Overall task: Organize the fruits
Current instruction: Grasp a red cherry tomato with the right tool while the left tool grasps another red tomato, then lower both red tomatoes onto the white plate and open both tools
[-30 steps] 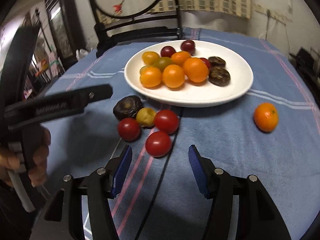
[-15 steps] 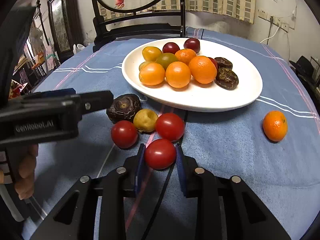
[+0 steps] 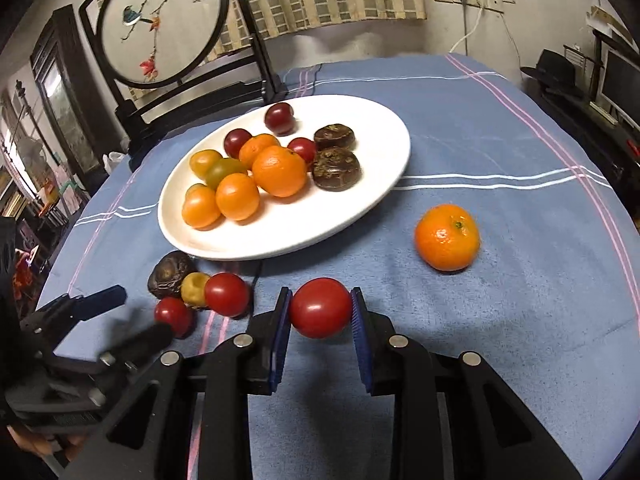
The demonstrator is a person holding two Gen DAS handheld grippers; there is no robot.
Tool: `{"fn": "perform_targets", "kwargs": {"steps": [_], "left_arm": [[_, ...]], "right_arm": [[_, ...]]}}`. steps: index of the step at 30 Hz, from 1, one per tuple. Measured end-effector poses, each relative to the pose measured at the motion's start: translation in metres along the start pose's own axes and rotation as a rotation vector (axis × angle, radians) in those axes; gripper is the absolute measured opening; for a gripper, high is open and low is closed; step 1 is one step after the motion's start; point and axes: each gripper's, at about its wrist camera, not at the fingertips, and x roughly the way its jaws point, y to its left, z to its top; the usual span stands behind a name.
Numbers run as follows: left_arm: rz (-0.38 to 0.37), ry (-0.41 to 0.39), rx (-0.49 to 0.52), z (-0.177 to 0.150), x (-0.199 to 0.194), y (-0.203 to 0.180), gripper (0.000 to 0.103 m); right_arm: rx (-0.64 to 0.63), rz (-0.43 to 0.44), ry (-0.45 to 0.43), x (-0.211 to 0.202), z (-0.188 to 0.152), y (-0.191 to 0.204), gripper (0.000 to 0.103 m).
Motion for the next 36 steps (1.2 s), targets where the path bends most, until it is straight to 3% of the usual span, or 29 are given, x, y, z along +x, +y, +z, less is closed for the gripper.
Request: {"fn": "perform_targets", "kwargs": {"steps": [1, 2, 3, 6, 10, 12, 14, 15, 17, 22, 27, 36], "left_arm": [[0.001, -0.007, 0.014, -0.001, 0.001, -0.003, 0.086], [-0.004, -0.008, 0.032, -0.003, 0.002, -0.006, 0.072], [-0.007, -0.001, 0.043, -0.003, 0.004, -0.008, 0.065], [-0.013, 0.041, 0.060, -0.006, 0.016, -0.013, 0.061], [0.018, 0.022, 0.072, -0.005, 0.020, -0.015, 0.061], [0.039, 0.011, 0.076, -0.004, 0.021, -0.015, 0.050], [0.047, 0.009, 0.078, -0.003, 0.019, -0.015, 0.031], [0.022, 0.010, 0.066, -0.003, 0.018, -0.013, 0.029], [-0.013, 0.019, 0.051, -0.001, 0.014, -0.010, 0.029], [-0.013, -0.040, 0.036, 0.003, -0.006, -0.006, 0.029], [-0.005, -0.095, -0.033, 0.017, -0.026, 0.009, 0.029], [0.013, -0.149, -0.068, 0.071, -0.039, 0.020, 0.029]], "right_arm": [[-0.007, 0.006, 0.001, 0.000, -0.001, 0.002, 0.030], [-0.014, 0.012, 0.004, 0.000, -0.002, 0.004, 0.030], [-0.019, 0.014, 0.004, -0.001, -0.002, 0.007, 0.030], [-0.028, 0.020, 0.002, -0.003, -0.002, 0.009, 0.030], [-0.041, 0.028, 0.001, -0.003, -0.003, 0.013, 0.030], [-0.050, 0.028, 0.002, -0.003, -0.003, 0.014, 0.030], [-0.055, 0.025, 0.004, -0.003, -0.003, 0.016, 0.030], [-0.054, 0.023, 0.003, -0.003, -0.003, 0.015, 0.030], [-0.047, 0.021, 0.004, -0.002, -0.003, 0.013, 0.030], [-0.032, 0.001, -0.014, -0.004, -0.002, 0.009, 0.030], [-0.032, -0.031, -0.109, -0.016, 0.003, 0.008, 0.030], [-0.086, 0.006, -0.176, -0.038, 0.050, 0.027, 0.031]]}}
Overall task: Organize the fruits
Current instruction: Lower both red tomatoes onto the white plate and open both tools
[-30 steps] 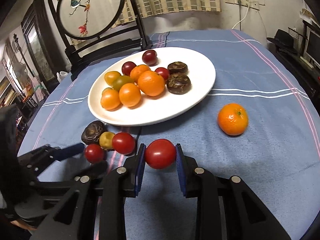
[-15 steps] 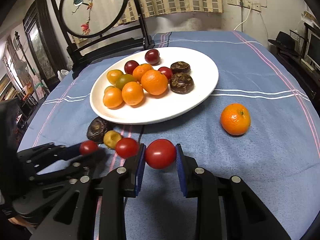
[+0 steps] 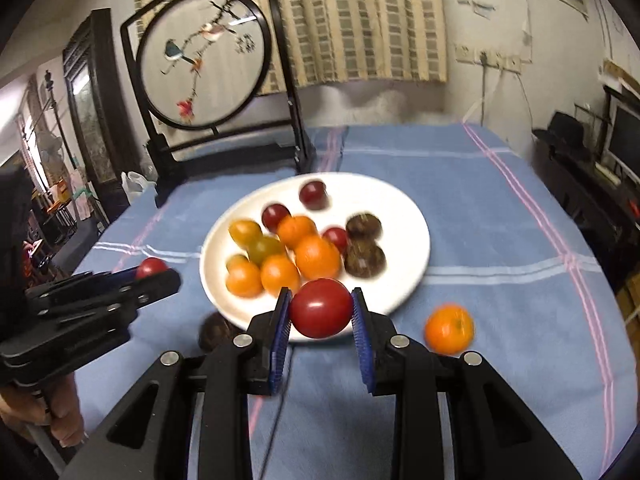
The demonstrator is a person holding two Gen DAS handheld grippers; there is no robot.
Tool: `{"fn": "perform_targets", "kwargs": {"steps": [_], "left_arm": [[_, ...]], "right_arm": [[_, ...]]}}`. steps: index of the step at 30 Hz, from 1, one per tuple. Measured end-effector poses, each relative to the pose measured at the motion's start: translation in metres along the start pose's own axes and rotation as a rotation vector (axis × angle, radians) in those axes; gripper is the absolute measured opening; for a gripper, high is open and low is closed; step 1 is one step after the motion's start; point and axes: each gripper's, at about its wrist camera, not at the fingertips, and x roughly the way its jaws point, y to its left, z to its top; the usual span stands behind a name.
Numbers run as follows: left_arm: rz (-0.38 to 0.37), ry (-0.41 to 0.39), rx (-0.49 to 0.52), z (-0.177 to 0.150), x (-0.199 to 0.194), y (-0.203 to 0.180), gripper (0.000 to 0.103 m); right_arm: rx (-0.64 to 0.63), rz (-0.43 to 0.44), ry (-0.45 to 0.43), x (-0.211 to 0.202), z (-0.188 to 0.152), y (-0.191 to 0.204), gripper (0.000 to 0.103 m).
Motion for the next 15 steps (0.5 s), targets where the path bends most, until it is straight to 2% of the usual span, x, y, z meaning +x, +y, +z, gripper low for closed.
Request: {"fn": "perform_targets", "kwargs": {"steps": [6, 10, 15], "left_arm": [[0.055, -0.001, -0.060, 0.028, 0.035, 0.009, 0.029], [0.075, 0.035, -0.086, 0.029, 0.062, 0.016, 0.029], [0.089, 0.072, -0.082, 0.029, 0.089, 0.014, 0.029]], "right_arm": [[0.043, 0.015, 0.029, 0.032, -0.001, -0.003, 0.031], [0.051, 0.031, 0.097, 0.053, -0.007, -0.013, 0.031], [0.069, 0.036, 0.103, 0.059, -0.008, -0.017, 0.031]]}}
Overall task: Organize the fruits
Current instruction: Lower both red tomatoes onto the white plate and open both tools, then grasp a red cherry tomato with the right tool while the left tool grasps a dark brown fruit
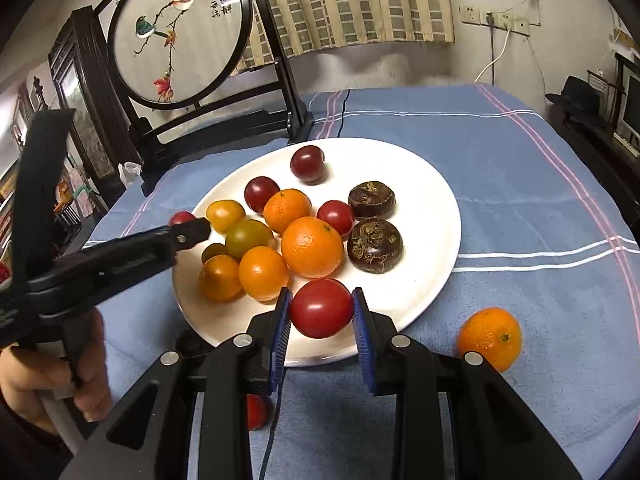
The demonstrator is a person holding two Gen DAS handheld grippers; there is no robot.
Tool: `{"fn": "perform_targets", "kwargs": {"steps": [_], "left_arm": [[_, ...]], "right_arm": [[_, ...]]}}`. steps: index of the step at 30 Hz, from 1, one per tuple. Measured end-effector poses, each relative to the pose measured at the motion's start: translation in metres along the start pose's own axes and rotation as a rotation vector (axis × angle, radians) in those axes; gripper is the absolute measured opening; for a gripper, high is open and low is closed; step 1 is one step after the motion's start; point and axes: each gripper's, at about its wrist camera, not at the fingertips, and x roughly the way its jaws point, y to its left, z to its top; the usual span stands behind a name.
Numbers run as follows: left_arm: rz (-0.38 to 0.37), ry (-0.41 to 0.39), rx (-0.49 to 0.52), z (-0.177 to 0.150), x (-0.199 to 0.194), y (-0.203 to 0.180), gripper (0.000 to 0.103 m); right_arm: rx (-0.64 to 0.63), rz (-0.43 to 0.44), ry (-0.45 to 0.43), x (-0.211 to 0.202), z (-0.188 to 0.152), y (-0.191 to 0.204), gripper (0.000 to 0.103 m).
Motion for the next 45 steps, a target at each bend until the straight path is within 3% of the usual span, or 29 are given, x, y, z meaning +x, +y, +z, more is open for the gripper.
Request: {"fn": "perform_targets", "kwargs": {"steps": [3, 5, 8, 13, 23, 26, 32, 42, 45], "left_arm": [[0.009, -0.006, 0.006, -0.001, 0.006, -0.005, 0.034], [0.028, -0.025, 0.018, 0.000, 0.004, -0.008, 0.064], [0.054, -0.072, 0.049, -0.002, -0.007, -0.010, 0.068], [0.029, -0.076, 0.014, -0.009, -0.023, -0.002, 0.078], [0.024, -0.044, -0.018, -0.053, -0.046, 0.019, 0.088], [0.041, -0.033, -0.029, -0.063, -0.046, 0.028, 0.091], [0.080, -0.027, 0.008, -0.066, -0.041, 0.034, 0.092], [0.036, 0.026, -0.040, -0.065, -0.036, 0.044, 0.093], [0.032, 0.033, -0.038, -0.065, -0.035, 0.043, 0.093]], "right_arm": [[0.012, 0.007, -0.003, 0.002, -0.001, -0.002, 0.038], [0.053, 0.012, -0.023, -0.004, -0.002, -0.005, 0.061], [0.056, 0.026, -0.048, -0.012, -0.001, -0.005, 0.061], [0.044, 0.035, -0.057, -0.019, -0.004, -0.003, 0.061], [-0.059, 0.004, 0.001, -0.025, -0.009, 0.010, 0.062], [-0.147, 0.011, 0.060, -0.022, -0.019, 0.023, 0.069], [-0.232, 0.028, 0.128, -0.011, -0.036, 0.042, 0.069], [-0.275, 0.045, 0.188, 0.001, -0.050, 0.055, 0.069], [-0.303, 0.032, 0.208, 0.009, -0.056, 0.062, 0.056]]}}
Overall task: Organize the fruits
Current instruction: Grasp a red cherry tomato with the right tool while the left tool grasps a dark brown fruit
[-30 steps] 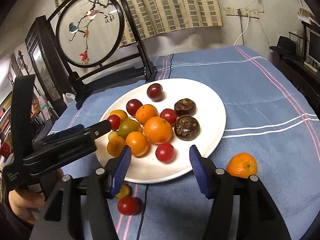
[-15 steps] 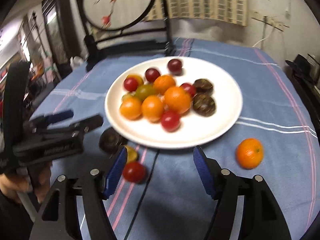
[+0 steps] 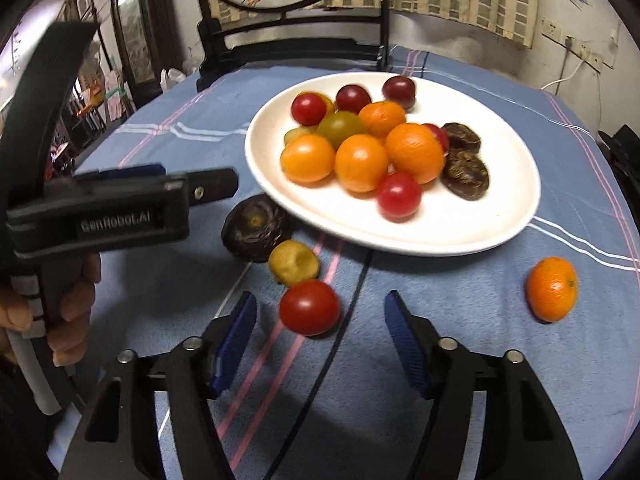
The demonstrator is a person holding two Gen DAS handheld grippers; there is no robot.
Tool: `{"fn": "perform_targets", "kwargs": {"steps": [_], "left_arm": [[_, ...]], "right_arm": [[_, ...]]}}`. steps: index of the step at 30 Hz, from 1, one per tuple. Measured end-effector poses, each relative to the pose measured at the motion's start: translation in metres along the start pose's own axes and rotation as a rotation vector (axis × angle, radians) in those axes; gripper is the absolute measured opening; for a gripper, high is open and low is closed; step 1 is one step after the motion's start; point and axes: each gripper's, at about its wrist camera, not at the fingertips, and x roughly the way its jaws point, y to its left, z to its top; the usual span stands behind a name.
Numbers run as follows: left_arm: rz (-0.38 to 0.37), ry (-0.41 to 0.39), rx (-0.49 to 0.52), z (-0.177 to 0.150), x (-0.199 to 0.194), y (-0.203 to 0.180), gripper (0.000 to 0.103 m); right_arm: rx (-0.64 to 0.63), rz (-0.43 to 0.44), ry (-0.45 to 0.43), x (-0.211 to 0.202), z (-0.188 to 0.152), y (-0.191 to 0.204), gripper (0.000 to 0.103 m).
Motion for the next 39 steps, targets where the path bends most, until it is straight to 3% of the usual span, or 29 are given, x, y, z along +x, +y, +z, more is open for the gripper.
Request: {"fn": "perform_targets", "kwargs": {"steps": [1, 3, 12, 15, 17, 22, 28, 32, 35, 39], "left_arm": [[0.001, 0.002, 0.005, 0.000, 0.000, -0.001, 0.093], [0.006, 0.008, 0.019, -0.001, 0.001, -0.004, 0.093], [-0.006, 0.030, 0.142, -0.010, -0.002, -0.026, 0.093], [0.036, 0.033, 0.206, -0.016, -0.001, -0.033, 0.093], [0.061, 0.027, 0.229, -0.017, -0.001, -0.033, 0.093], [0.030, 0.054, 0.243, -0.020, 0.004, -0.034, 0.092], [0.030, 0.087, 0.294, -0.025, 0.014, -0.042, 0.080], [-0.038, 0.075, 0.268, -0.025, 0.017, -0.041, 0.068], [-0.032, 0.028, 0.280, -0.025, 0.021, -0.046, 0.068], [-0.049, 0.026, 0.266, -0.021, 0.023, -0.046, 0.067]], "right_arm": [[-0.006, -0.011, 0.006, 0.002, 0.000, 0.001, 0.042], [-0.010, -0.016, -0.003, -0.001, 0.000, 0.002, 0.031], [0.114, -0.019, -0.025, -0.015, 0.005, -0.032, 0.031], [0.142, -0.025, -0.019, -0.014, 0.005, -0.039, 0.032], [0.143, -0.025, -0.020, -0.014, 0.005, -0.039, 0.032], [0.126, -0.024, -0.025, -0.014, 0.006, -0.035, 0.032], [0.127, -0.024, -0.028, -0.016, 0.006, -0.036, 0.032], [0.121, -0.021, -0.030, -0.016, 0.006, -0.034, 0.032], [0.116, -0.019, -0.028, -0.015, 0.006, -0.032, 0.032], [0.112, -0.020, -0.027, -0.013, 0.006, -0.031, 0.032]]}}
